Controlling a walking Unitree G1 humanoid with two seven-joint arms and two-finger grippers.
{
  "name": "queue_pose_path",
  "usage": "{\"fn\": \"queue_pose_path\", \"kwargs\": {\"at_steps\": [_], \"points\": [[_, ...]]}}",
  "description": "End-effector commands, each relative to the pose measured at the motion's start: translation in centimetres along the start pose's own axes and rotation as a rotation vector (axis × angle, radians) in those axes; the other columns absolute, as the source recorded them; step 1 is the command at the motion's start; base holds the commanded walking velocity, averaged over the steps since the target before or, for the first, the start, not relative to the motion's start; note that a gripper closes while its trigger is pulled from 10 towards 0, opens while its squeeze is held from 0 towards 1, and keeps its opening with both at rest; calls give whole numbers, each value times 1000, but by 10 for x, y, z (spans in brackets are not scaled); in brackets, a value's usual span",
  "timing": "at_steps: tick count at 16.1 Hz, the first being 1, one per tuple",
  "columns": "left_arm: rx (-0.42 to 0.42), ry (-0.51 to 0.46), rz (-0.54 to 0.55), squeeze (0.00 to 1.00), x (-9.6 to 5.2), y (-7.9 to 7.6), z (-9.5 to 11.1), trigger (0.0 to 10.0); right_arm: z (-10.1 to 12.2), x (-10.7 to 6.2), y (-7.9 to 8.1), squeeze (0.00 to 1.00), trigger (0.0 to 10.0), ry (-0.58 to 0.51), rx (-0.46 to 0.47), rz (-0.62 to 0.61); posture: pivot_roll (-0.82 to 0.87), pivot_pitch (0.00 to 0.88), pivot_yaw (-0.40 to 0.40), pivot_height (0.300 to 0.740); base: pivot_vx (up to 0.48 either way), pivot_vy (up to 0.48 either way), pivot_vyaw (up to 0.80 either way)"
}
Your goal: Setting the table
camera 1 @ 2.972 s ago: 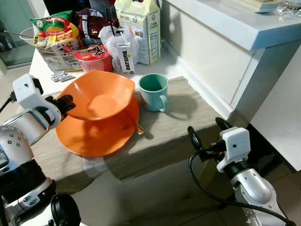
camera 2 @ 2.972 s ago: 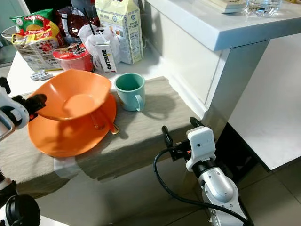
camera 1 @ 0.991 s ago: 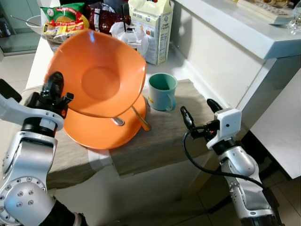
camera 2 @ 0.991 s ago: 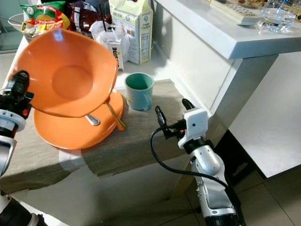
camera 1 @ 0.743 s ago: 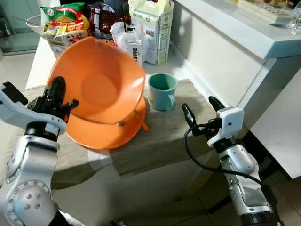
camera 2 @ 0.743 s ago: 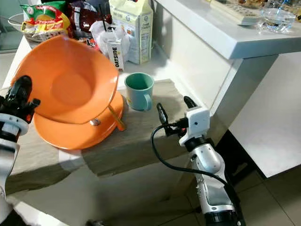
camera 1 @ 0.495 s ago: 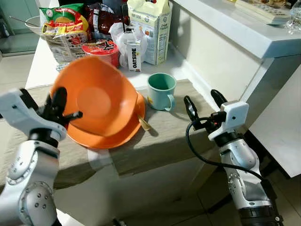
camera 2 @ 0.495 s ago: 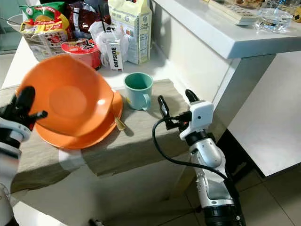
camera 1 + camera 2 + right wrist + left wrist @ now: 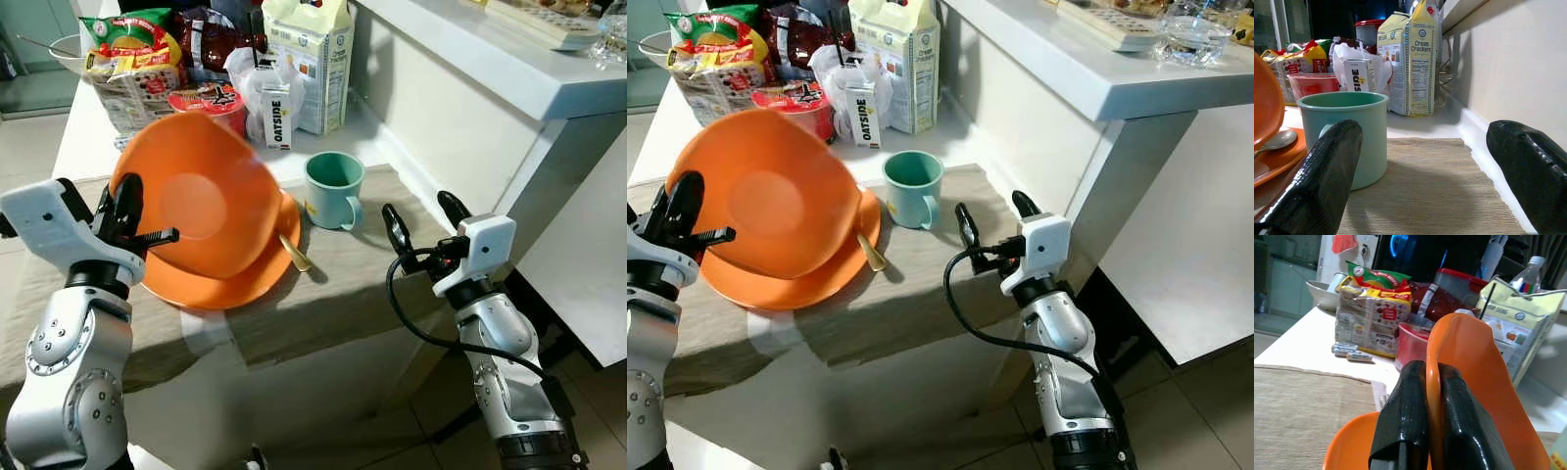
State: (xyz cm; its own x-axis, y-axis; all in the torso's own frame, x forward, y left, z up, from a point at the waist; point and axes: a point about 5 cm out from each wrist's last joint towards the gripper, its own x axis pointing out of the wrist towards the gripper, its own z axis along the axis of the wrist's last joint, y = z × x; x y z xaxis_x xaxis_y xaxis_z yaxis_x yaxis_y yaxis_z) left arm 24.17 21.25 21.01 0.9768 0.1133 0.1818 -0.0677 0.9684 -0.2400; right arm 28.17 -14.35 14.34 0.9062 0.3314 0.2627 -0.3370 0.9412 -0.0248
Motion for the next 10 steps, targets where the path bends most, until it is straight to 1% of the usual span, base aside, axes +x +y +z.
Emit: {"fn": "queue_pose_path", "kwargs": {"at_steps": [1, 2, 3, 7, 10], "points": [[5, -48, -29, 0, 2, -6, 8, 0, 0, 0, -1, 0, 10000, -3, 0, 1, -47, 0, -19, 740, 0, 0, 0], [-29, -47, -26, 0, 2, -8, 6, 0, 0, -1, -2, 0, 10000, 1, 0, 2, -53, 0, -17, 740, 0, 0, 0], [-48, -46, -27, 0, 1, -9, 6, 0, -1, -1, -3, 0, 10000, 6, -1, 1, -56, 1, -18, 740, -356, 0, 0], [-37, -59, -30, 0, 3, -9, 8, 0, -4, -6, -4, 0, 10000, 26, -5, -3, -65, 14, -14, 740, -469, 0, 0], [-42, -58, -29, 0, 4, -9, 6, 0, -5, -8, -4, 0, 10000, 35, -8, -4, -72, 16, -11, 740, -405, 0, 0]]}}
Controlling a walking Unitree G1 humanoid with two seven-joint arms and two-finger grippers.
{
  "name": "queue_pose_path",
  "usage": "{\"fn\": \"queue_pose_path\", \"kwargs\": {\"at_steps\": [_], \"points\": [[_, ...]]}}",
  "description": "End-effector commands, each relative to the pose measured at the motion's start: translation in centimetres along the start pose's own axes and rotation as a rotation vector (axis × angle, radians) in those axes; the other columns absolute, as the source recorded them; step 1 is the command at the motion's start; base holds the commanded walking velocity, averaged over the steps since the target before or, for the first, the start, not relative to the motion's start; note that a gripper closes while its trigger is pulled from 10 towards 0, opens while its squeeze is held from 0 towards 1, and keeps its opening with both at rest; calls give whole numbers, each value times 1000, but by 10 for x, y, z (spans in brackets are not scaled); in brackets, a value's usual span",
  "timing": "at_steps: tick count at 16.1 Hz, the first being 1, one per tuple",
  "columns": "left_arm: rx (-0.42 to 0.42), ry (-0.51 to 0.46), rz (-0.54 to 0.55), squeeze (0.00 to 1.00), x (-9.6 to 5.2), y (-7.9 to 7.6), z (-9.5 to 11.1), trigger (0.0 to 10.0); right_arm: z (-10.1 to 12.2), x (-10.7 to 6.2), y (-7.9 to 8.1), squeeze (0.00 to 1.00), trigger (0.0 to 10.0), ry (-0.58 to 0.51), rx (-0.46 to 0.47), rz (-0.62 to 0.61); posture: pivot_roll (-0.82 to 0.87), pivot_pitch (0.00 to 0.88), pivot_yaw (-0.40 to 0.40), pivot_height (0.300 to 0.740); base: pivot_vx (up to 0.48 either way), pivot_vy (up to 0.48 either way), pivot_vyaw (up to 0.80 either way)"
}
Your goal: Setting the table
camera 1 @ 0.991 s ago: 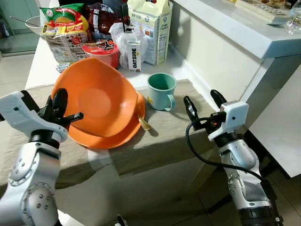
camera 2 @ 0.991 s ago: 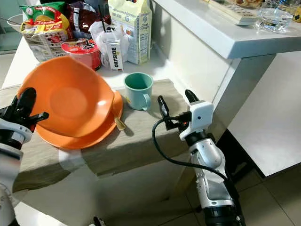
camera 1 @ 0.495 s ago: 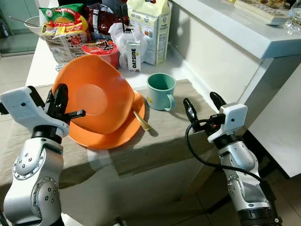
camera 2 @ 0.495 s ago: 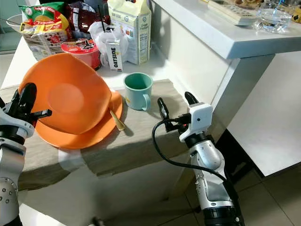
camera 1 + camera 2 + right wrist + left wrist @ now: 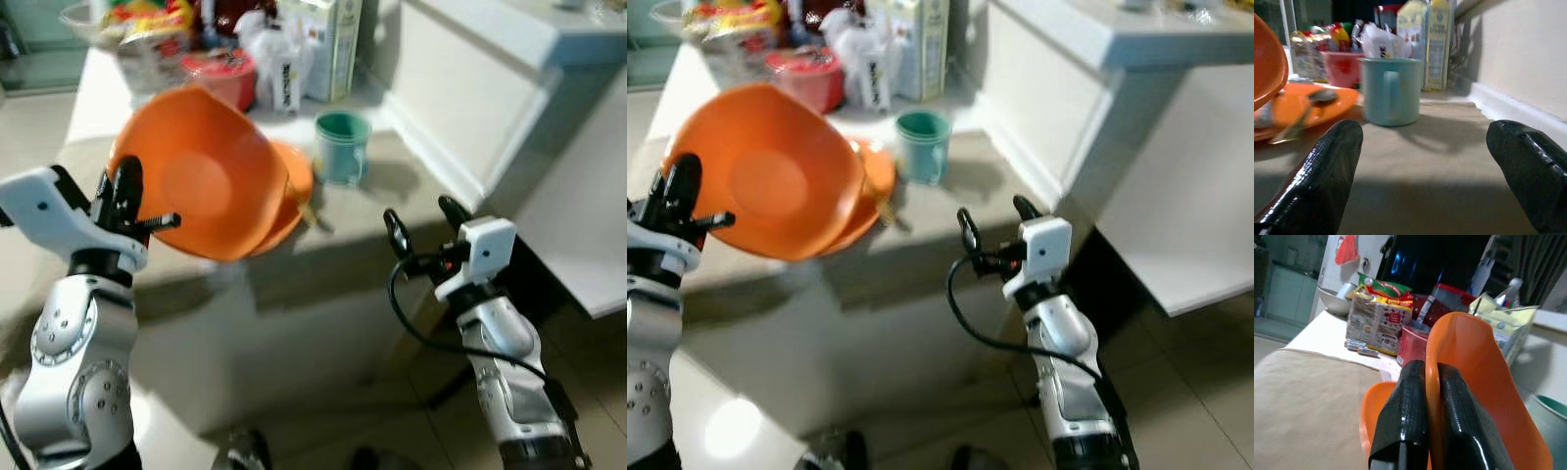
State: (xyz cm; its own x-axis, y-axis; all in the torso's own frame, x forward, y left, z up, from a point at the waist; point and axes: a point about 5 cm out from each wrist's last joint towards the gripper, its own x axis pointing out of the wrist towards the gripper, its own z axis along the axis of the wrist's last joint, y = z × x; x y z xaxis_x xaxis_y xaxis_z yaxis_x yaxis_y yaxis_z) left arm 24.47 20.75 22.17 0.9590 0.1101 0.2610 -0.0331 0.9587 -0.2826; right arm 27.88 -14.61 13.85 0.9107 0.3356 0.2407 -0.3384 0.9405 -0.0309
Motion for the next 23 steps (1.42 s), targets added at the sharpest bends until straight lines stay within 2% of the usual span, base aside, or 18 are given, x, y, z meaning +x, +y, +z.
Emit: {"fn": "queue_pose_path", "kwargs": {"at_steps": [1, 13, 17, 23], "points": [[8, 20, -5, 0, -1, -1, -3, 0, -2, -4, -3, 0, 10000, 15, -2, -8, -73, 16, -11, 740, -368, 0, 0], [22, 47, -30, 0, 2, -5, -9, 0, -6, -7, 0, 0, 10000, 36, -6, -10, -82, 11, -1, 740, -24, 0, 0], [-6, 53, -44, 0, -1, -11, -12, 0, -7, -7, 1, 0, 10000, 47, -5, -8, -81, 8, 3, 740, 0, -480, 0], [-4, 61, -66, 0, -1, -16, -15, 0, -7, -4, -1, 0, 10000, 53, -23, -12, -81, 0, 2, 740, 0, -480, 0]]}}
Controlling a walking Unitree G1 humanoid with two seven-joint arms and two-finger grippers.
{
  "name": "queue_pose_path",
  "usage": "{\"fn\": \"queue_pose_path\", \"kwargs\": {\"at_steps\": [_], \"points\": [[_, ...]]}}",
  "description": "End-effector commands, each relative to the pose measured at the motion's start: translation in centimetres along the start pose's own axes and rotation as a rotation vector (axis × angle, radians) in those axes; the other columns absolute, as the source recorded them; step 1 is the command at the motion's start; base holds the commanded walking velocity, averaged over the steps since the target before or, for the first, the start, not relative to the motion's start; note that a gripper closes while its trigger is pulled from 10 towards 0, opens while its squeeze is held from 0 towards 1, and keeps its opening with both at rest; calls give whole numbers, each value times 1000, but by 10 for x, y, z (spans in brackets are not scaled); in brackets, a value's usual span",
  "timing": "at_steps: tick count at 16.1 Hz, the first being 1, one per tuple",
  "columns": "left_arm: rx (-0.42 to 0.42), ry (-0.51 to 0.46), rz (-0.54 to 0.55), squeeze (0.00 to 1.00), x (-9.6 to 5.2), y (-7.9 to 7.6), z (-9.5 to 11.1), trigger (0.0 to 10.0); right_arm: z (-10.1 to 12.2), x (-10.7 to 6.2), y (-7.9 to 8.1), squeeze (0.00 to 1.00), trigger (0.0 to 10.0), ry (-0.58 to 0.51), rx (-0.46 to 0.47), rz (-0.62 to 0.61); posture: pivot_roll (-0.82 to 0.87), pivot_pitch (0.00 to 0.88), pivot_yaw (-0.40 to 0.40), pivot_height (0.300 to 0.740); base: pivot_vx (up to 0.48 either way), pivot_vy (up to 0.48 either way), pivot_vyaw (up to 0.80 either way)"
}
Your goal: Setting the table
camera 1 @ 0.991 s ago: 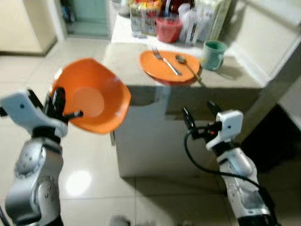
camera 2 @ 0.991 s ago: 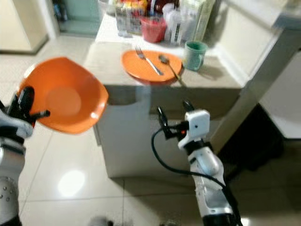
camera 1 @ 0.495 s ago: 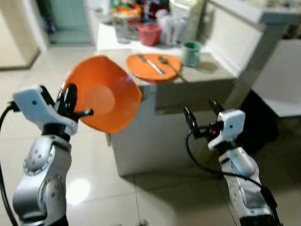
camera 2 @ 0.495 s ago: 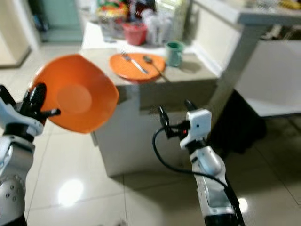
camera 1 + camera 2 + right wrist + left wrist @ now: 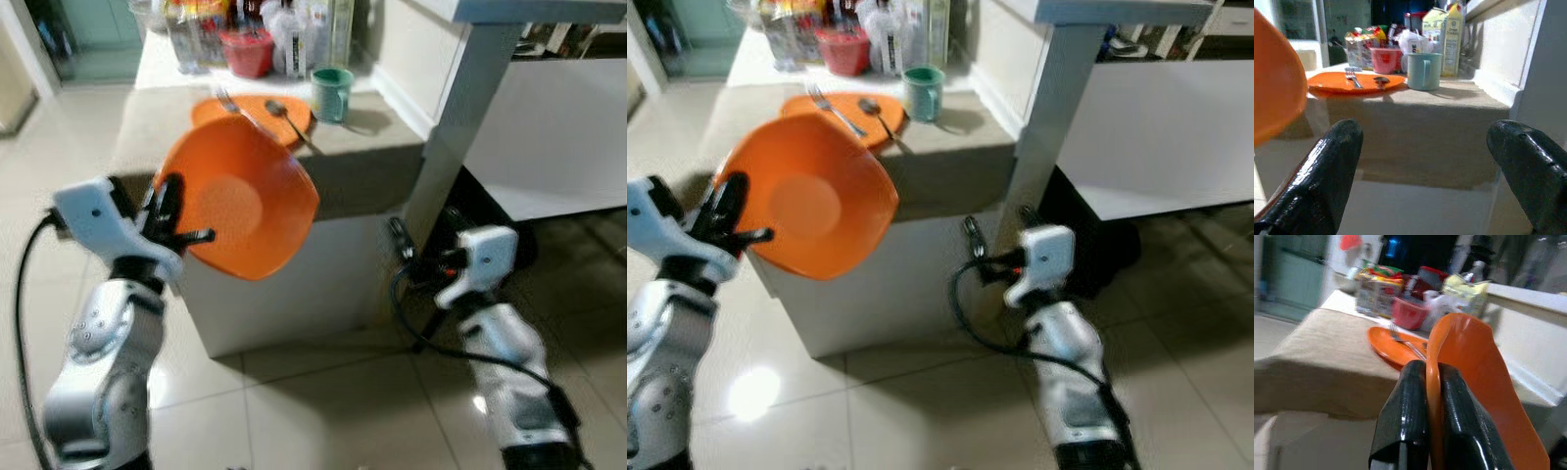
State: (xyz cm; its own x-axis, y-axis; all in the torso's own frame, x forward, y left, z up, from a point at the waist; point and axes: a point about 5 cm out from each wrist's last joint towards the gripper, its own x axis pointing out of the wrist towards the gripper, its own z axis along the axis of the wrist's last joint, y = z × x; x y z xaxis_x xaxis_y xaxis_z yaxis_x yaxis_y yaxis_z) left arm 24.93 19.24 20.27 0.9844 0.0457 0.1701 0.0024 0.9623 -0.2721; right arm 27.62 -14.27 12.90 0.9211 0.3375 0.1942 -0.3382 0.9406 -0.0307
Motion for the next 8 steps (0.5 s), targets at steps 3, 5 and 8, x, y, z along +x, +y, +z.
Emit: {"fn": "queue_pose_path", "kwargs": {"at_steps": [3, 5, 8], "points": [[2, -38, -29, 0, 1, -8, 5, 0, 0, -1, -5, 0, 10000, 12, -23, -9, -81, 0, 5, 740, 0, -476, 0], [6, -33, -28, 0, 2, -9, 3, 0, 0, -1, -5, 0, 10000, 14, -25, -8, -81, 0, 5, 740, 0, -459, 0], [12, -18, -23, 0, 3, -8, 1, 0, -1, 0, -4, 0, 10000, 17, -26, -9, -82, 0, 7, 740, 0, -442, 0]]}}
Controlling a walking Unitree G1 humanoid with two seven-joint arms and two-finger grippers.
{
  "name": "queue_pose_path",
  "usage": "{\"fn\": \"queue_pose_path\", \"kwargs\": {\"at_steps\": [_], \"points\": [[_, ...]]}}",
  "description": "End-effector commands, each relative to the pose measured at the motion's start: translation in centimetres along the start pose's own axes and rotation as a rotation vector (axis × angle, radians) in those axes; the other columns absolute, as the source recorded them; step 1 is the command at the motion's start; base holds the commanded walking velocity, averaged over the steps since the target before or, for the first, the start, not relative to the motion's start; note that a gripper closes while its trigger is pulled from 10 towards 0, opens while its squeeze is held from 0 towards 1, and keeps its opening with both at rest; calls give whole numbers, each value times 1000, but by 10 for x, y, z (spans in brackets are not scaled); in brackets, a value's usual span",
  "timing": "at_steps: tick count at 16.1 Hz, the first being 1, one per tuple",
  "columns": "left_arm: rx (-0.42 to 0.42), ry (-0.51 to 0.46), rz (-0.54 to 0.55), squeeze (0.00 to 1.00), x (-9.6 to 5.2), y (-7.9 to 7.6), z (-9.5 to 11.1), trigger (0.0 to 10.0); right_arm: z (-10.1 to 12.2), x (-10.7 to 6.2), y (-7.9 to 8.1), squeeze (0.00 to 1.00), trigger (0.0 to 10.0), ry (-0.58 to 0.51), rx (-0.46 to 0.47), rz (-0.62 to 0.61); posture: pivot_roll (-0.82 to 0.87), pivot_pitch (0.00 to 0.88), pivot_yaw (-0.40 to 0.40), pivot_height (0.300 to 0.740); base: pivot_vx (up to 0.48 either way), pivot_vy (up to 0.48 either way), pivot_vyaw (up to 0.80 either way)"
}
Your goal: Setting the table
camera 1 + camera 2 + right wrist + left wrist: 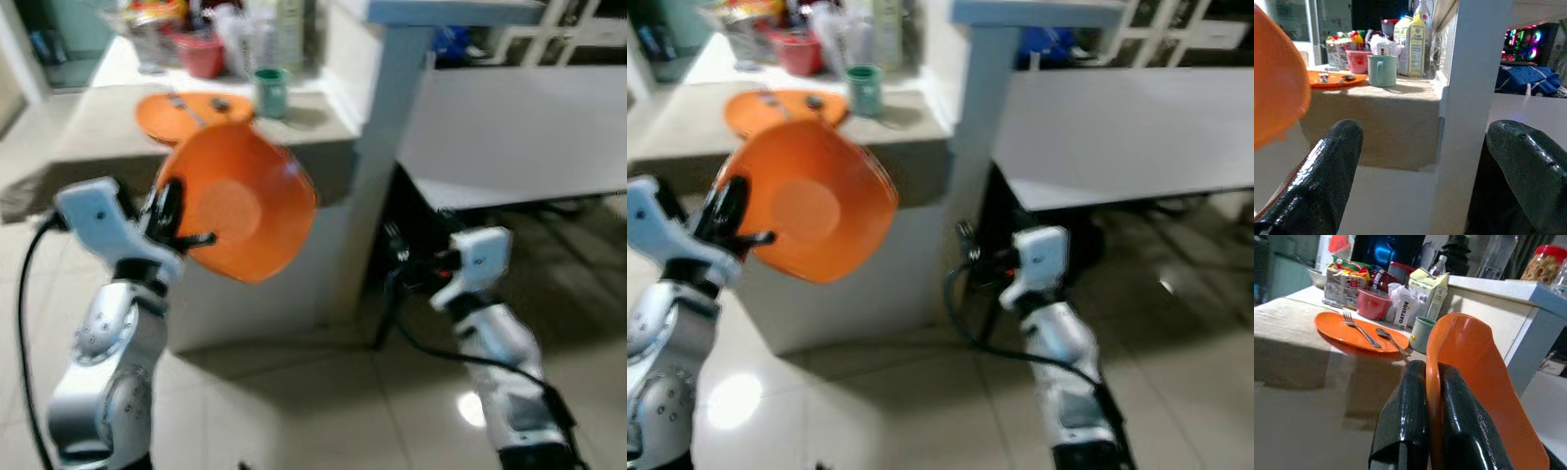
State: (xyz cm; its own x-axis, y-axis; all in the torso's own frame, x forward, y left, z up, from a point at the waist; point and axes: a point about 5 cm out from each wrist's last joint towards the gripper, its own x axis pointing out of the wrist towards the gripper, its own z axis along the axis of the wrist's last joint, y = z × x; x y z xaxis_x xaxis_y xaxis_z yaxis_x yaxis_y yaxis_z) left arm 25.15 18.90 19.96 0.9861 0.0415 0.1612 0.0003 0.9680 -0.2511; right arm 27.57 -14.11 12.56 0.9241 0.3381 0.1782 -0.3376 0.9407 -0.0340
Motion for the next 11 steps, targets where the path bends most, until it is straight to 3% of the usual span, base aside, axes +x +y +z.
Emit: {"fn": "queue_pose_path", "kwargs": {"at_steps": [1, 11], "points": [[4, -13, -13, 0, 2, -5, 1, 0, 2, 0, -6, 0, 10000, 2, -24, -11, -85, 0, 8, 740, 0, -424, 0], [37, 78, 55, 0, 7, 3, -22, 0, -2, -8, -10, 0, 10000, 50, -69, -36, -114, 2, 36, 740, 274, -390, 577]]}}
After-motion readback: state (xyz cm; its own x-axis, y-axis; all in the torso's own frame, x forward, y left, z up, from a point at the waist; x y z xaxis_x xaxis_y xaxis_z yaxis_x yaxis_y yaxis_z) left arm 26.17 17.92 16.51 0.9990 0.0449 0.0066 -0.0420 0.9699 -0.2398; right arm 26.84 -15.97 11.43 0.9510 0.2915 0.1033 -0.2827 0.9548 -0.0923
